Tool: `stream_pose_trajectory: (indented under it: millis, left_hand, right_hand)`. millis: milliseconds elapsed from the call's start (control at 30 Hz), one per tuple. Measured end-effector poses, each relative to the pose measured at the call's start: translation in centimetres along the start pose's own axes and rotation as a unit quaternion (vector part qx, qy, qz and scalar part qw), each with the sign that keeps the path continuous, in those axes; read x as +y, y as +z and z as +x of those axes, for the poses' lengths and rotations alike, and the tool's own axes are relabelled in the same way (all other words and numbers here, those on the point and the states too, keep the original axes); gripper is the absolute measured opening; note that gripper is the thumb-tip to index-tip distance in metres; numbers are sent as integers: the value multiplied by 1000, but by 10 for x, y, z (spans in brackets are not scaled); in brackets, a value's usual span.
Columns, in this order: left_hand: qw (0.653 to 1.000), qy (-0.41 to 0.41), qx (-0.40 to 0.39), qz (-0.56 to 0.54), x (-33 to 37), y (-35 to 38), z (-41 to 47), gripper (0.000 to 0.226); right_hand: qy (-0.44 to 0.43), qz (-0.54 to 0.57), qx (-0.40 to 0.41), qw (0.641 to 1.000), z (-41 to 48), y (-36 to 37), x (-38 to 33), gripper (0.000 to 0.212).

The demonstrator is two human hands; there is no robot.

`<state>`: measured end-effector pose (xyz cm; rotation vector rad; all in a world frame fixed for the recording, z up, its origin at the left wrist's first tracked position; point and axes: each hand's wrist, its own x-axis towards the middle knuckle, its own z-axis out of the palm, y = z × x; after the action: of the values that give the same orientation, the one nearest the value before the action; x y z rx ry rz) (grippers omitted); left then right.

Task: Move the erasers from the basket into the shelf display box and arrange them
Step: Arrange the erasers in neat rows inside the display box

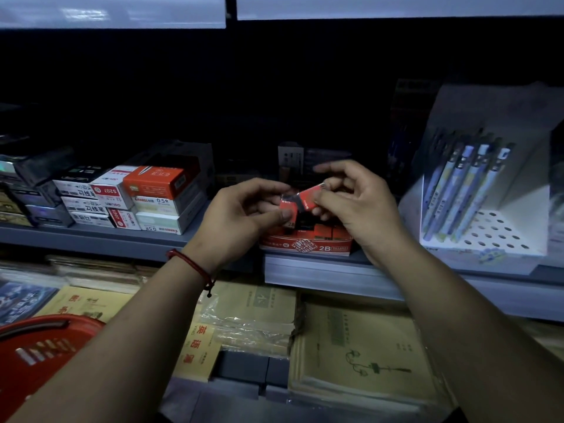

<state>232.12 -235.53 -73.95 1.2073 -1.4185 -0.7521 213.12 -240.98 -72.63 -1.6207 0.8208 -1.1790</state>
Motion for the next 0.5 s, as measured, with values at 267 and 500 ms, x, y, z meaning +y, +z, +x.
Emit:
stream_pose_trajectory:
  millis: [267, 500]
  left_hand:
    - [998, -8, 51, 23, 3, 2, 0, 22]
    - [993, 8, 23, 112, 4, -5, 2, 22]
  right_hand:
    - [29, -6, -5, 1000, -4, -1, -1, 22]
    - [-34, -96, -26, 994, -2, 1, -1, 21]
